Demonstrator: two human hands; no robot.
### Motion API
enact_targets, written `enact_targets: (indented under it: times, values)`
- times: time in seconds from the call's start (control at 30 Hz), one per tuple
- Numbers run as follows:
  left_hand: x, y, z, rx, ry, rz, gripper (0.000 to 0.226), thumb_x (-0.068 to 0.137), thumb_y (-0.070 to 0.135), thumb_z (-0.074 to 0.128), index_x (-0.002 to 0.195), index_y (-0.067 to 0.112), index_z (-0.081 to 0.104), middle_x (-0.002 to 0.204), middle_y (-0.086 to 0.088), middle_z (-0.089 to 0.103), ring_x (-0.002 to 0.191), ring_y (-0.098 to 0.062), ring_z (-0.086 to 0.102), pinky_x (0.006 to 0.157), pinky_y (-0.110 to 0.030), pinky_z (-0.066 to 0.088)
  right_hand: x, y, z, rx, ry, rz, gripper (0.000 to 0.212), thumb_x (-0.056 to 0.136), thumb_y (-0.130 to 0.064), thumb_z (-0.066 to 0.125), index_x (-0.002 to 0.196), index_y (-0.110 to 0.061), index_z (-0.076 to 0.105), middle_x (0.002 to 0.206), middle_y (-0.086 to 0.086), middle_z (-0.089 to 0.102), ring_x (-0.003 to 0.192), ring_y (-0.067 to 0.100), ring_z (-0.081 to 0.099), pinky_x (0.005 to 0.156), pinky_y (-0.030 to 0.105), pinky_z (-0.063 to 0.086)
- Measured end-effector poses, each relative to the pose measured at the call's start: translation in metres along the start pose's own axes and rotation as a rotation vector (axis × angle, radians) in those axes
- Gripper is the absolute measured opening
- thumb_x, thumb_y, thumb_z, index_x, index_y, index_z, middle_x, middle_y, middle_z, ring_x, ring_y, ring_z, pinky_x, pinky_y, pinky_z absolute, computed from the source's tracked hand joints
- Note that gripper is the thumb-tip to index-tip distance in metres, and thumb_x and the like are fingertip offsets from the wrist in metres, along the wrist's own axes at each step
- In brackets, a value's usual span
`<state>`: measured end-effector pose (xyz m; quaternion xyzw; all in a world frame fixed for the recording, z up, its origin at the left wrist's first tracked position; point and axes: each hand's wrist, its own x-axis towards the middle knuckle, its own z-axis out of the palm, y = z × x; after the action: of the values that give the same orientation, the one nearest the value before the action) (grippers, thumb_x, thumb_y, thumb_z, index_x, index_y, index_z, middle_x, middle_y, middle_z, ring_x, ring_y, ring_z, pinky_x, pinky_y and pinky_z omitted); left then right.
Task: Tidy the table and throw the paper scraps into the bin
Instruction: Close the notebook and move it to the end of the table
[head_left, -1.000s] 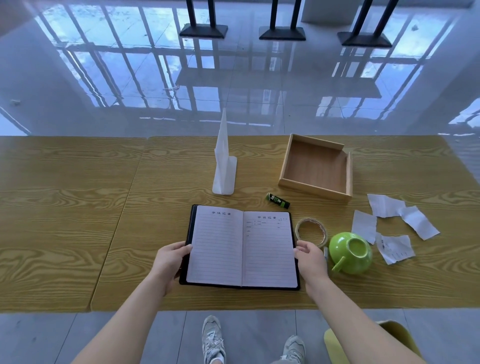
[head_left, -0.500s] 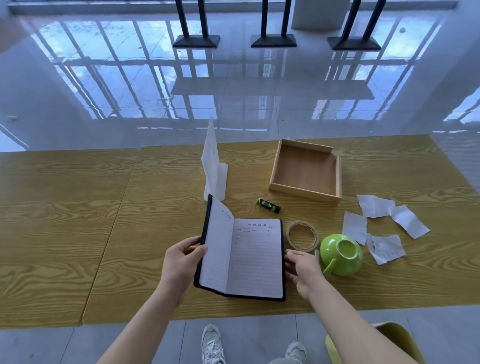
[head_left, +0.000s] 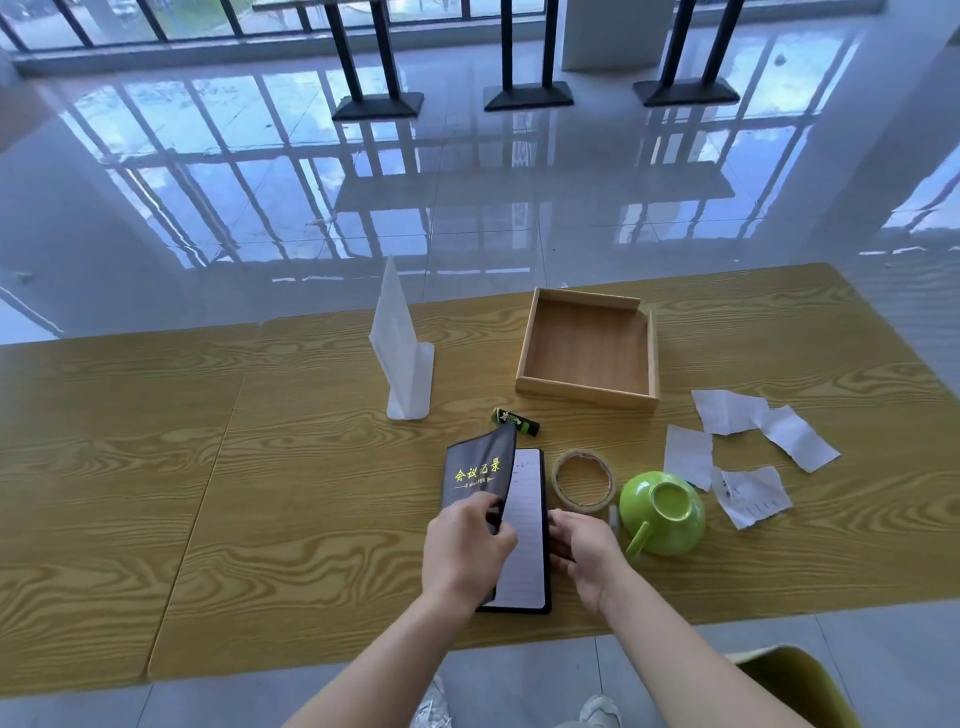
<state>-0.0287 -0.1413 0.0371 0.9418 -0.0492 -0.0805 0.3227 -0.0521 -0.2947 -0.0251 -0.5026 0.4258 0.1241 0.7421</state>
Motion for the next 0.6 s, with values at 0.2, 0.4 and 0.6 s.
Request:
enact_targets:
  times: [0.2,0.4,0.6]
  values:
    - [0.002,0.008,0.029,0.249,-0.121,0.034,0.033,0.083,0.044,0.058,0.109,0.023,0.064,0.105,0.0,0.065,0.096,-0.025,0.064,0.076,-0.036,0.051,0.004,0.006,-0.003,-0.029,-0.033,0.017,0.034,0.099,-0.023,0.051,0.126,-0.005,0.062,0.13,0.014,0.063,0.126,0.031,0.054,0.107,0.046,0.04]
    - [-0.011,-0.002,0.051,0.398,-0.255,0.109,0.047,0.09,0.064,0.043,0.118,0.031,0.062,0.113,0.003,0.052,0.11,-0.022,0.049,0.084,-0.036,0.045,-0.001,0.003,-0.004,-0.109,-0.048,0.001,0.029,0.098,-0.025,0.049,0.099,-0.012,0.075,0.105,0.008,0.075,0.097,0.022,0.066,0.079,0.036,0.051]
    - [-0.023,-0.052,0.041,0.56,-0.438,0.306,0.082,0.077,0.07,0.045,0.149,0.044,0.018,0.164,-0.002,0.007,0.151,-0.028,-0.007,0.119,-0.059,-0.002,-0.013,0.0,0.007,-0.652,0.014,-0.294,0.023,0.092,-0.016,0.049,0.097,-0.016,0.071,0.101,0.001,0.073,0.095,0.023,0.064,0.083,0.039,0.053]
